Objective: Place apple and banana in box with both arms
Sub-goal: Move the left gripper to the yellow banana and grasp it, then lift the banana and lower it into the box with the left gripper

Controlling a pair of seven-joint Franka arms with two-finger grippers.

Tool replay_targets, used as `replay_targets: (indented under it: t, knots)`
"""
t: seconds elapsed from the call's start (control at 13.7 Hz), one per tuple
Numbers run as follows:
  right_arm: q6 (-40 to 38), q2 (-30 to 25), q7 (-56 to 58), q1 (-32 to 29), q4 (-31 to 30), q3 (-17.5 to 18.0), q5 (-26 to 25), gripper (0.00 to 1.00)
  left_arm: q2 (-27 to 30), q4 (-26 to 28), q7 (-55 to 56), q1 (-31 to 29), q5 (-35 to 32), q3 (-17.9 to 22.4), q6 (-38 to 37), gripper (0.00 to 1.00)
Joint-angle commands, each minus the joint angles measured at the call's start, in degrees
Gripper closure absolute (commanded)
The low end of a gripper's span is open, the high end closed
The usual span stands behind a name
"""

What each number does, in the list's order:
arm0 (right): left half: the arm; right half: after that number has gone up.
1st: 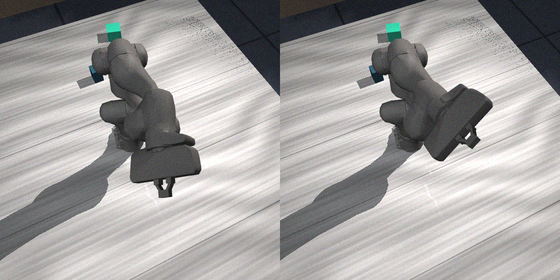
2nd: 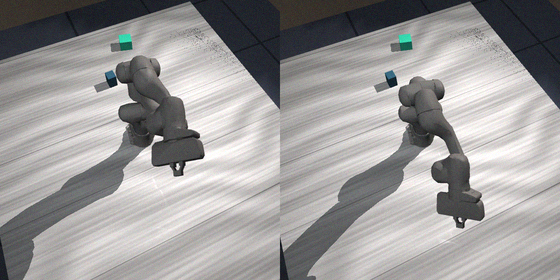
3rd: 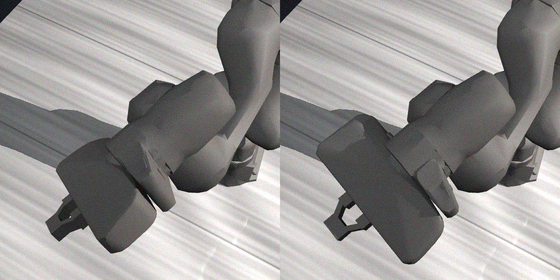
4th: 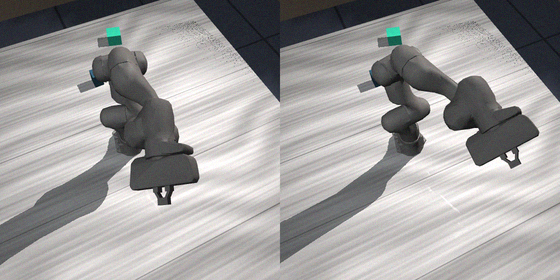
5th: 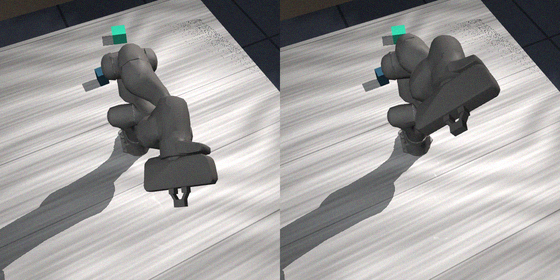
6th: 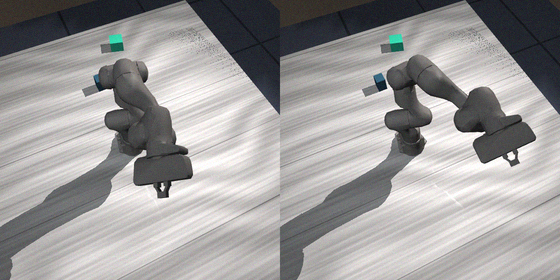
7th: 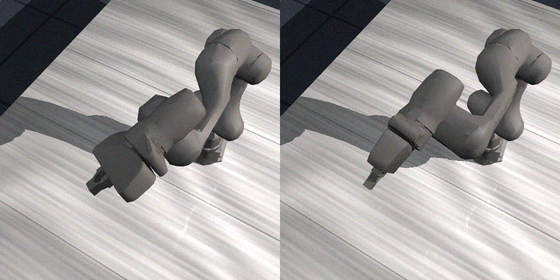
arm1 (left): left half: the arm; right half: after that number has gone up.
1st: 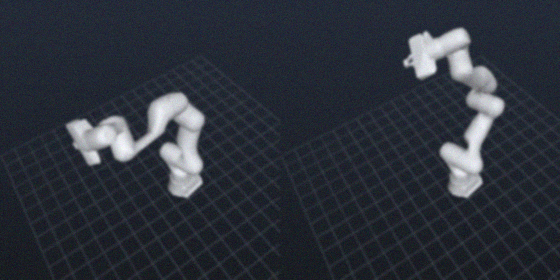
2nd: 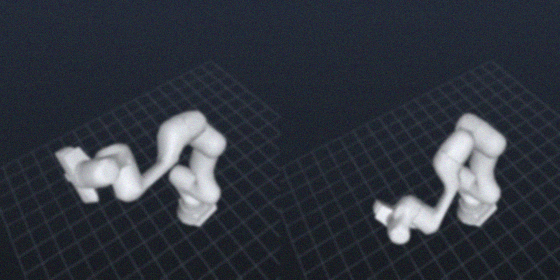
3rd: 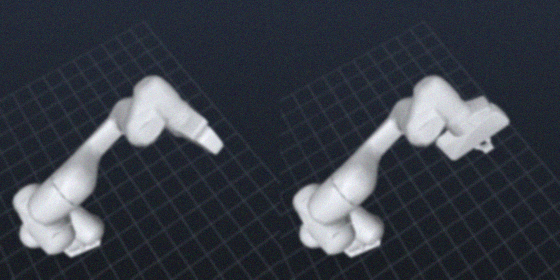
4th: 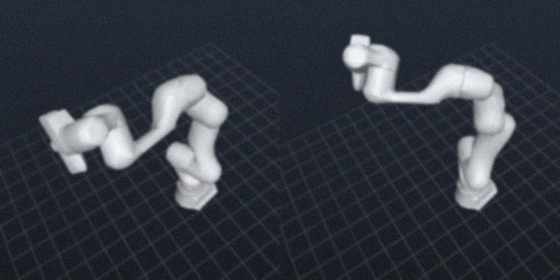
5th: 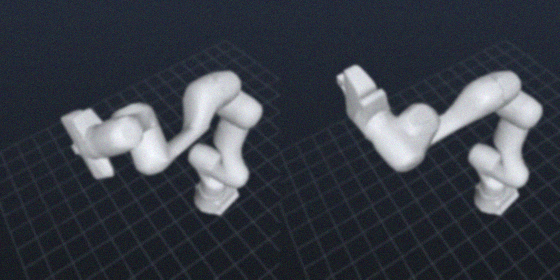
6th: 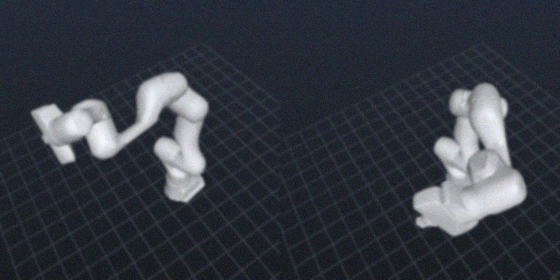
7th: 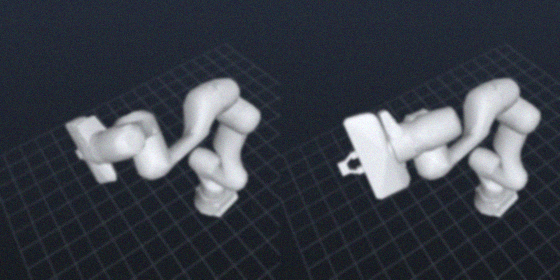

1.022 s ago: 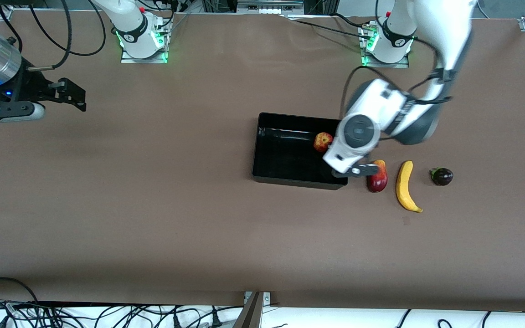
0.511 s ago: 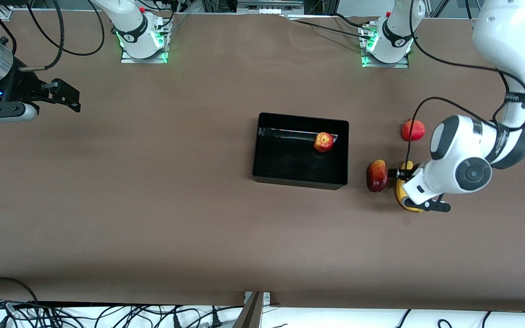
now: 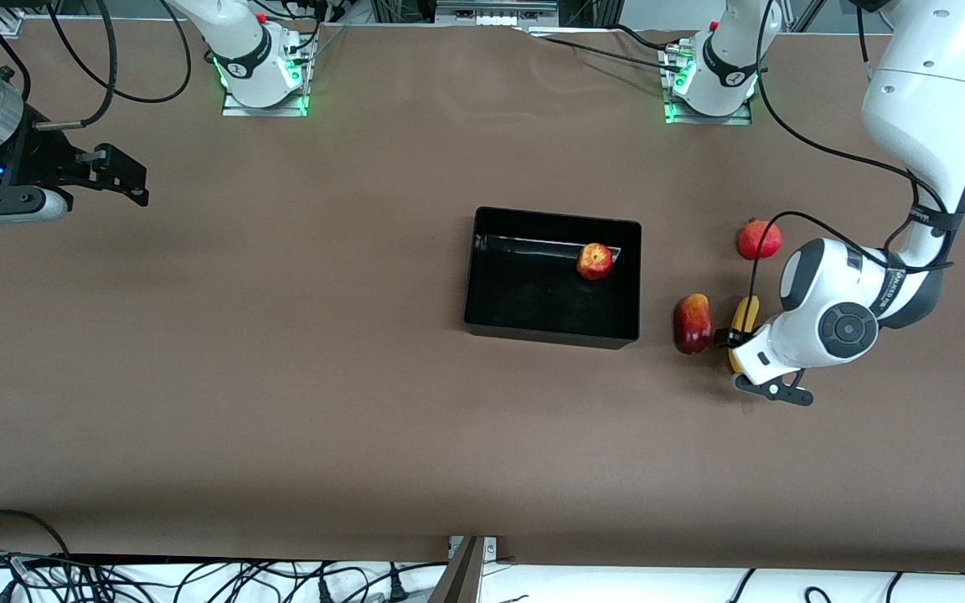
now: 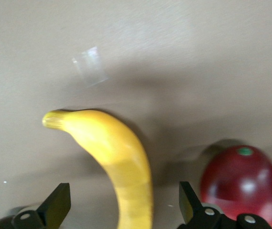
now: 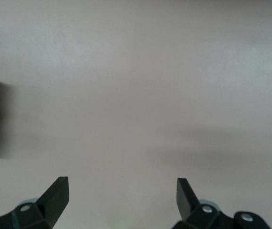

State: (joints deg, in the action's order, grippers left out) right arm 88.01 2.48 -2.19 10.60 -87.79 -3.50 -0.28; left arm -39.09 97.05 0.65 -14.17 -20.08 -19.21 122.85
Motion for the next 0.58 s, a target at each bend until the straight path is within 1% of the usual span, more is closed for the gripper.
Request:
replay_targets:
  t: [0.0, 0.07, 0.15, 0.22, 0.29, 0.44, 0.51]
  knots:
    - [0.2, -0.2, -0.3, -0.1, 0.5, 0.1, 1.0, 0.00, -1.2, 1.0, -1.2, -1.2, -2.3, -0.6, 2.0, 0.00]
    - [0.3, -0.2, -0.3, -0.1, 0.5, 0.1, 1.1, 0.00, -1.2, 2.9, -1.2, -1.8, -2.3, -0.7, 3.6, 0.14]
    - [0.3, -0.2, -0.3, -0.1, 0.5, 0.1, 1.1, 0.00, -1.1, 3.7, -1.1, -1.7, -2.3, -0.7, 4.4, 0.36]
    - [0.3, -0.2, -0.3, -0.1, 0.5, 0.1, 1.1, 0.00, -1.2, 4.1, -1.0, -1.7, -2.1, -0.8, 4.5, 0.47]
    - [0.4, -0.2, -0.3, -0.1, 0.5, 0.1, 1.1, 0.00, -1.3, 4.1, -0.9, -1.7, -1.7, -0.8, 4.6, 0.50]
    - [0.4, -0.2, -0.3, -0.1, 0.5, 0.1, 1.1, 0.00, -0.9, 4.5, -0.8, -1.5, -1.7, -1.0, 4.2, 0.85]
    - [0.4, -0.2, -0.3, -0.1, 0.4, 0.1, 1.1, 0.00, 0.2, 4.5, -0.9, -1.7, -1.7, -1.4, 4.0, 0.90]
